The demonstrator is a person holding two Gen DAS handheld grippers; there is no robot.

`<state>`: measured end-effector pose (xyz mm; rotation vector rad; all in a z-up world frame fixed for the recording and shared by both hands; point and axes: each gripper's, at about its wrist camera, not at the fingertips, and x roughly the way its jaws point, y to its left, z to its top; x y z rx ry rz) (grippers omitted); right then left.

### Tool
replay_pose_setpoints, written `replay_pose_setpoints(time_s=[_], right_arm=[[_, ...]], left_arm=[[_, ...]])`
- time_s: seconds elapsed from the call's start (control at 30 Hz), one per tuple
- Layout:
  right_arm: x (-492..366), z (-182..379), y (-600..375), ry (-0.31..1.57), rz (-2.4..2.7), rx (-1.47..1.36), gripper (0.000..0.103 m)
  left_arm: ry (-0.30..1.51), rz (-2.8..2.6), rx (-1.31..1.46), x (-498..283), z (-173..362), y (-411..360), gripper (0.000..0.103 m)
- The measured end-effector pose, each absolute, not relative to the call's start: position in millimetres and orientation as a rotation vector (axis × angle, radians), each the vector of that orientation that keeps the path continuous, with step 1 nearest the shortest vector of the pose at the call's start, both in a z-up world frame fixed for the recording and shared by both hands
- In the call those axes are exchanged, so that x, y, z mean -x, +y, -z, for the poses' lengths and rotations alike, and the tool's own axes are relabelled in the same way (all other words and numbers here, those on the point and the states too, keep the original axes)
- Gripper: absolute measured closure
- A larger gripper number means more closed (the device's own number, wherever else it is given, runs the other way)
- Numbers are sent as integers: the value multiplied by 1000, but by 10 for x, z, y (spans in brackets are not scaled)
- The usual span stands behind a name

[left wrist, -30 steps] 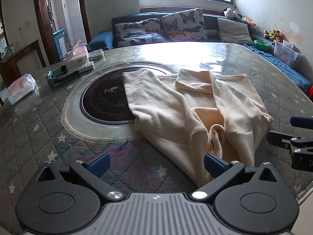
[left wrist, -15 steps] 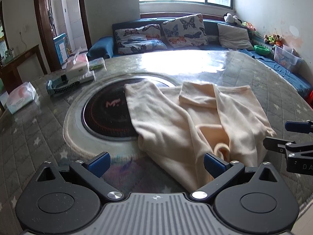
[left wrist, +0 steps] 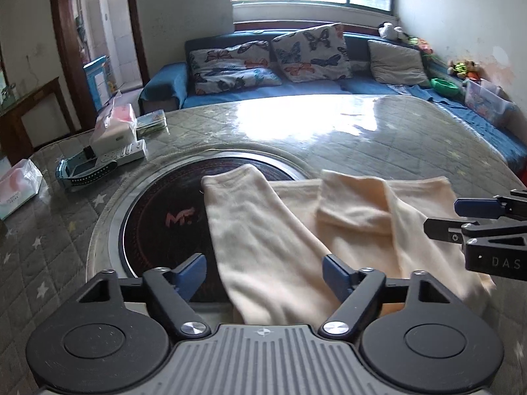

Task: Fold clothes
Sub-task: 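Grasp the shirt edge with the left gripper while the right gripper grasps another edge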

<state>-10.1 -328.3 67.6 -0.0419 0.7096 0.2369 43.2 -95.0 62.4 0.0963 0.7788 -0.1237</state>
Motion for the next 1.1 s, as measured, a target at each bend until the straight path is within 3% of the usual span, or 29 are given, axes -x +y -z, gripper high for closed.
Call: replay_pose_setpoints(time_s=[0.5,0.7,0.73,0.83,1.1], right_arm=[[-713,-365,-3202,792,-249,27,66],[-733,-302,-3247,813,-274,18,90],[-721,-310,-3262,813,-274,15,96],[-672,-355,-3306,801,-256,13,98],[-239,-652,-3724,699,-128,-47,98]], left_arm=[[814,69,-80,-1451,-400,-1100,32],[883,52,-97,-1582,-225,-1108,54],[879,63,-86,-1577,-220,-1092,62],[869,69,-81,-1545,-248,-1070,87],[802,47,11,-1252,-479,-740,94]])
